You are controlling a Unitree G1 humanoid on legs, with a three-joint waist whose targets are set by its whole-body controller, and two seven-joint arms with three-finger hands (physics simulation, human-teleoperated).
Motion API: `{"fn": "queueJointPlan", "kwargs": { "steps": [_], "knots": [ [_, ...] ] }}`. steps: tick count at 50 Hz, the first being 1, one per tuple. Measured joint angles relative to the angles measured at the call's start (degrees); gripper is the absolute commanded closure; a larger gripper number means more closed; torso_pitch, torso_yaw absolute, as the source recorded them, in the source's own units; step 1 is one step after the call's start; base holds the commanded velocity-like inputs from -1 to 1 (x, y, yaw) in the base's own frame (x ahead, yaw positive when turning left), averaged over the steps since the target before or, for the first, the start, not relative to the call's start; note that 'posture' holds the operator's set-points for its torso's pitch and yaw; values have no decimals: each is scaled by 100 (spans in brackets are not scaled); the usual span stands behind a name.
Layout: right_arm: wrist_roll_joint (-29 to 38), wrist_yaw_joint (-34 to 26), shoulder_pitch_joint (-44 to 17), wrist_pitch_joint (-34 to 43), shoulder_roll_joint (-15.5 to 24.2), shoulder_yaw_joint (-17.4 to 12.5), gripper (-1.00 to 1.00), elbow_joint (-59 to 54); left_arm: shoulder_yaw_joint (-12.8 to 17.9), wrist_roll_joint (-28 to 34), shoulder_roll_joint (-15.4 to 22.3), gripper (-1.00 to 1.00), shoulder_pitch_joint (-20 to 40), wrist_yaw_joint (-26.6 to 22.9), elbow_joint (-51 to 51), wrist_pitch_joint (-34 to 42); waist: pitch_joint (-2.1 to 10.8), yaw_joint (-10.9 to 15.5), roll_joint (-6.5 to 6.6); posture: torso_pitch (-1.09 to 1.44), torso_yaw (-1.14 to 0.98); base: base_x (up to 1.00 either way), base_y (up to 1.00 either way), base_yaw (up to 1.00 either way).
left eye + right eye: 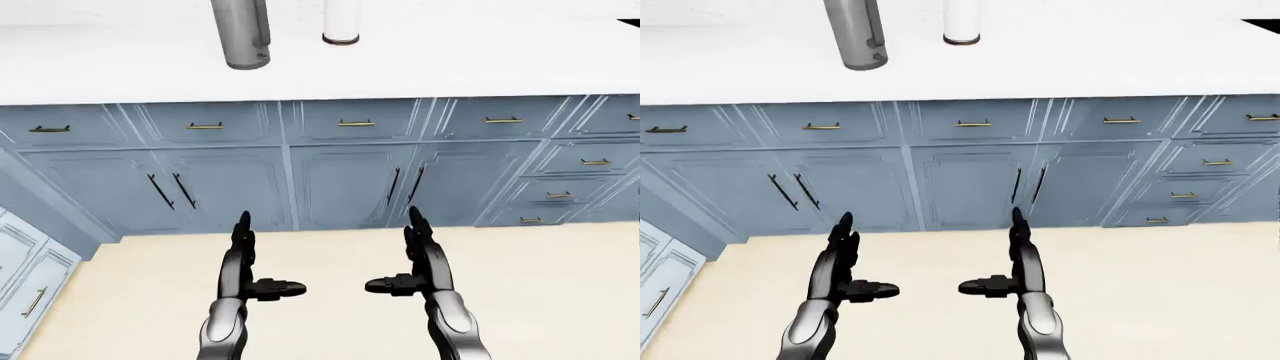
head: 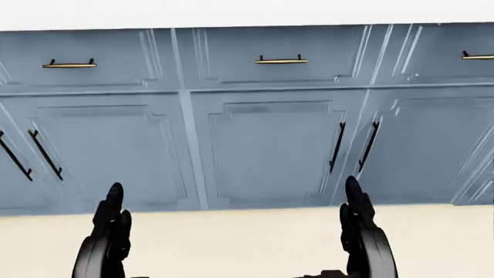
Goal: Press the button to open the lid of the electric kettle.
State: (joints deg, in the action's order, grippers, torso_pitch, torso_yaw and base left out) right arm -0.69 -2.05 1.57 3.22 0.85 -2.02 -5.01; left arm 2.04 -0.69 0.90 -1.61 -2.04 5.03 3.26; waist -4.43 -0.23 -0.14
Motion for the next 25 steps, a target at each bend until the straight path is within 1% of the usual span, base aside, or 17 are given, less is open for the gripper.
{"fn": "queueJointPlan", "kwargs": {
  "steps": [1,3,4,5,7,9,11,12,14,15,17,19,21,25],
  "knots": [
    [8,14,-70,109,13,11,-100,114,37,-40,26,-100,-4,-22,-139,10,42,-20,-24,0,0,0,0,0],
    [-105,83,-330,490,5,-113,-100,619,153,-145,75,-100,152,-55,-515,4,295,58,-13,0,0,0,0,0],
    [-117,110,-403,436,32,-127,-100,742,170,-114,111,-100,215,-37,-586,-69,234,75,-34,0,0,0,0,0],
    [-142,95,-367,513,50,-100,-100,923,190,-85,124,-100,166,-26,-680,-79,207,77,-48,0,0,0,0,0],
    [-255,51,-367,786,52,-112,-100,1136,260,-116,137,-100,52,-51,-1007,199,298,62,-51,0,0,0,0,0],
    [-305,22,-479,934,114,-176,-100,1097,329,-159,165,-100,70,-83,-1374,513,317,63,-46,0,0,0,0,0],
    [-313,23,-612,877,181,-272,-100,976,365,-126,256,-100,111,-167,-1812,654,316,58,-39,0,0,0,0,0],
    [-291,36,-682,859,235,-322,-100,989,454,-189,248,-100,169,-225,-2063,765,313,56,-27,0,0,0,0,0],
    [-332,141,-908,1100,318,-507,-100,1224,722,-417,296,-100,358,-264,-2392,949,321,52,5,0,0,0,0,0],
    [-366,187,-1057,1231,424,-605,-100,1376,892,-486,391,-100,482,-202,-2478,1068,335,50,19,0,0,0,0,0],
    [-560,266,-1368,1476,601,-906,-100,1673,1275,-622,595,-100,685,-26,-2620,1371,374,50,36,0,0,0,0,0],
    [-868,322,-1611,1969,858,-1196,-100,2074,1559,-676,837,-100,765,71,-2850,1777,405,57,36,0,0,0,0,0],
    [-1158,325,-1782,2359,1080,-1424,-100,2403,1748,-716,938,-100,813,82,-3128,2063,414,63,16,0,0,0,0,0],
    [-1478,192,-2041,2543,1434,-1583,-100,2467,1963,-1047,1069,-100,993,51,-3324,2537,401,58,-22,0,0,0,0,0]
  ]
}}
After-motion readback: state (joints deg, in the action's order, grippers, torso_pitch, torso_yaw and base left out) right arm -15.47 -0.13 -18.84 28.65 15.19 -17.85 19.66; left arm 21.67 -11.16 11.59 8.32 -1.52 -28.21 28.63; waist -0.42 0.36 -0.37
